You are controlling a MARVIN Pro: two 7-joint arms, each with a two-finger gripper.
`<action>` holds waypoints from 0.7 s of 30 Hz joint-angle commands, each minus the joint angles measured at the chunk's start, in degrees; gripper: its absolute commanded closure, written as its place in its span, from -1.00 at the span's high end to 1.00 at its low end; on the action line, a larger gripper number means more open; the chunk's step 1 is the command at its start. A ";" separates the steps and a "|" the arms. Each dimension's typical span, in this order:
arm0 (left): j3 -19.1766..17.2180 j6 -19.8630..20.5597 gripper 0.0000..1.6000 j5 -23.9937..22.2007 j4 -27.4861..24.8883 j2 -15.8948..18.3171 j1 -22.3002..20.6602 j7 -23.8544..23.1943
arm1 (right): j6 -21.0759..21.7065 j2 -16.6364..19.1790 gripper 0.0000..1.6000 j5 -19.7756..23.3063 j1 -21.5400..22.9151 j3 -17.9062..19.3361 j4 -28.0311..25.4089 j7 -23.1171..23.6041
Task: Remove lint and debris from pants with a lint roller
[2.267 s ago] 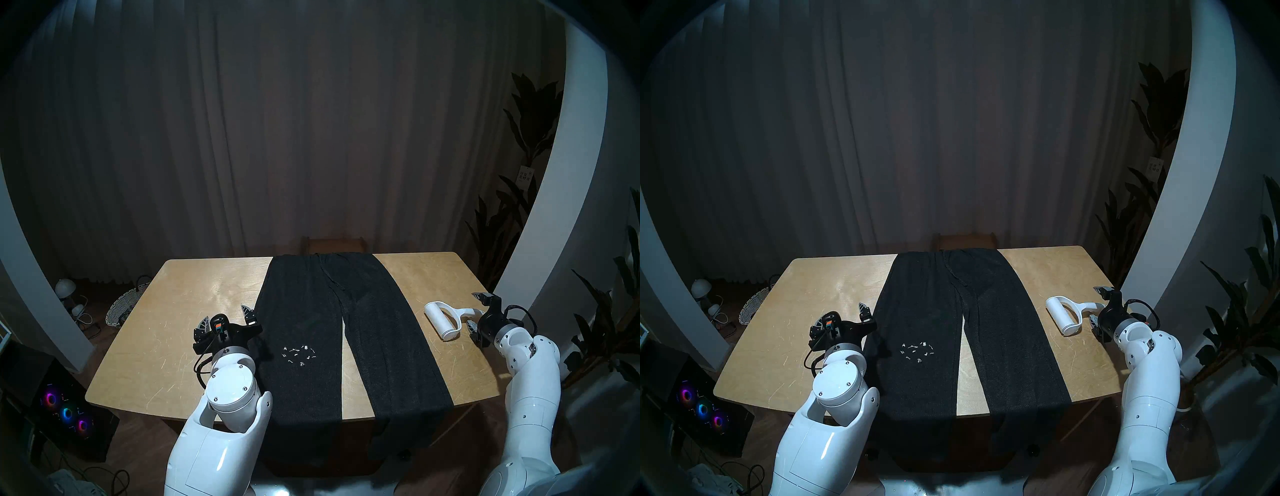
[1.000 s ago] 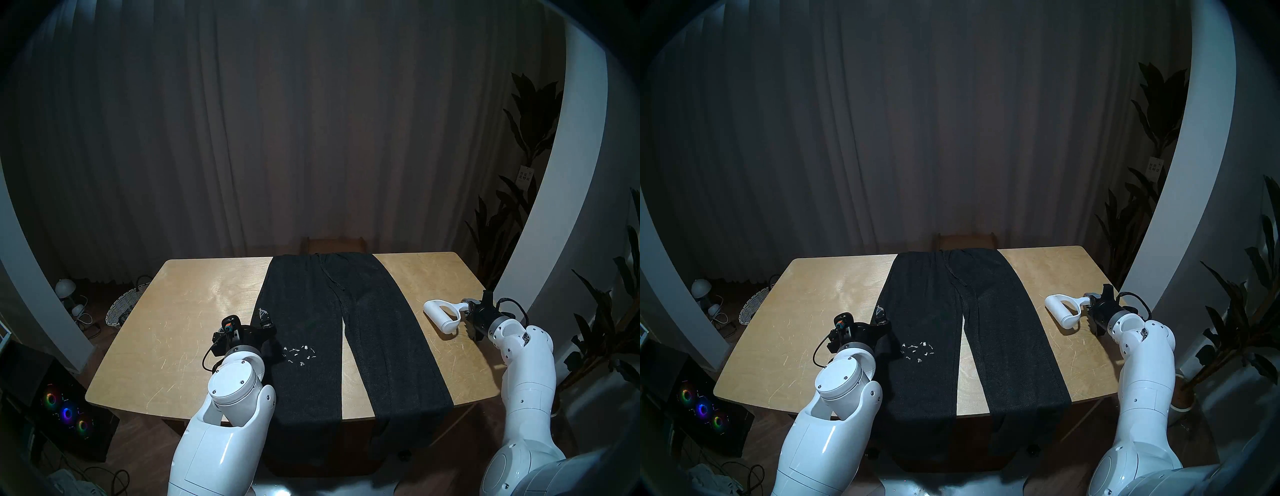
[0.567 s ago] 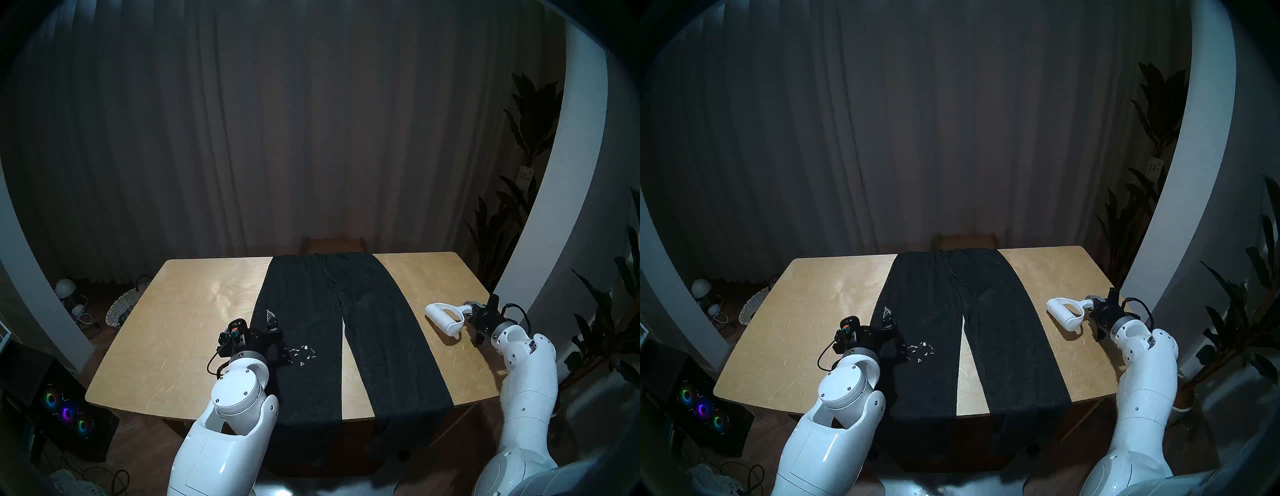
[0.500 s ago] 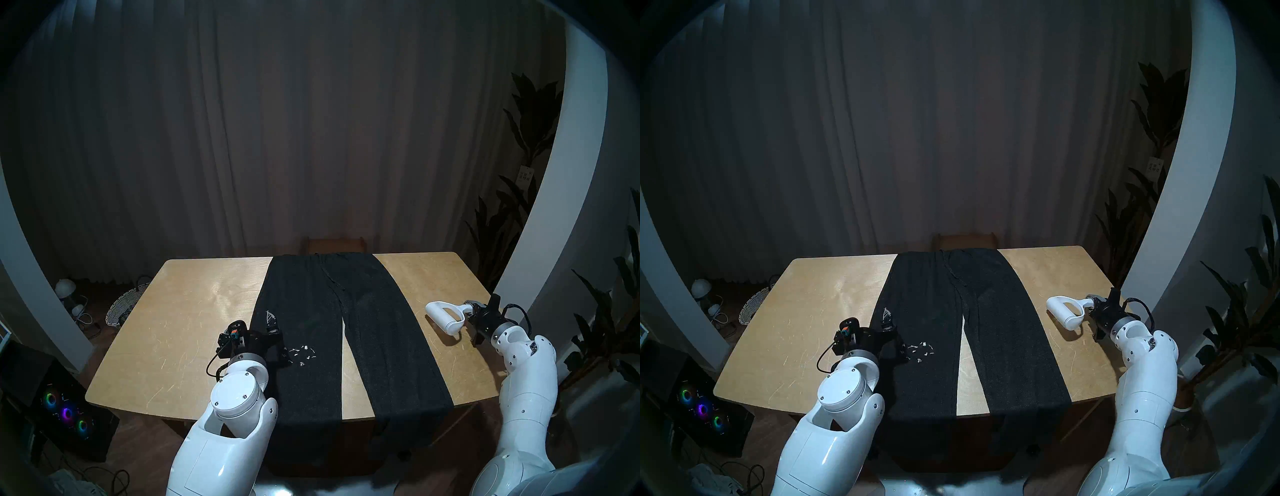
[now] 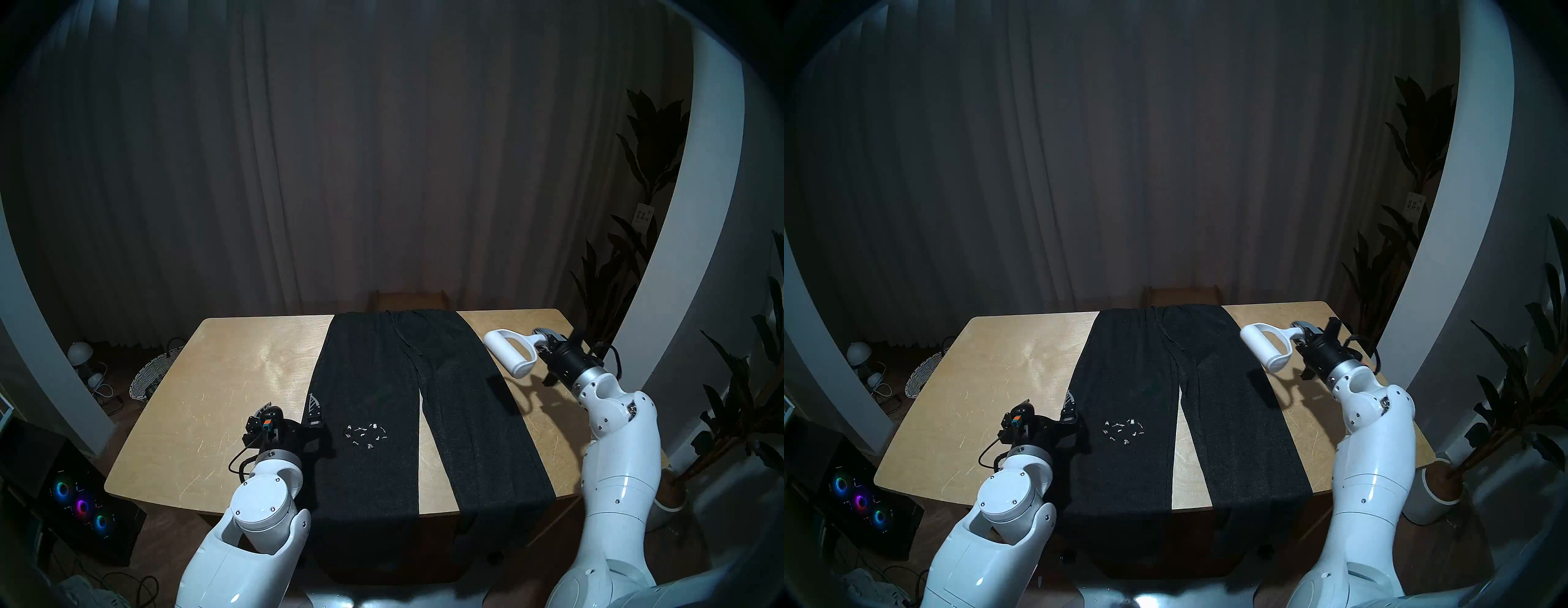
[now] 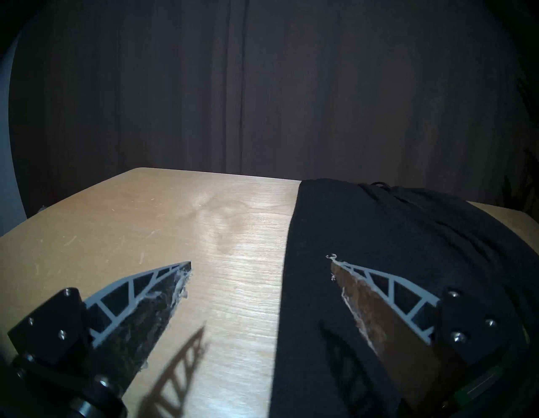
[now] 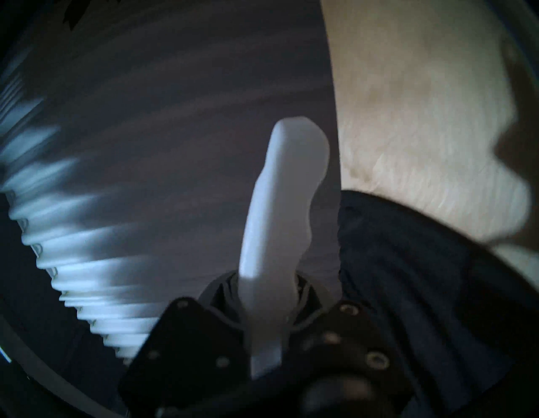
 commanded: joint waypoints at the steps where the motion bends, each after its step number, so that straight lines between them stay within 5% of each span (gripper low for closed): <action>1: -1.74 -1.26 1.00 3.50 0.27 5.33 2.03 -1.19 | 1.72 -2.14 -1.00 0.83 -1.23 -8.07 -3.17 -0.01; 21: -4.67 -4.60 1.00 10.07 1.10 11.80 6.95 -3.25 | 0.46 -0.14 -1.00 2.16 -8.37 -24.34 -6.29 -0.04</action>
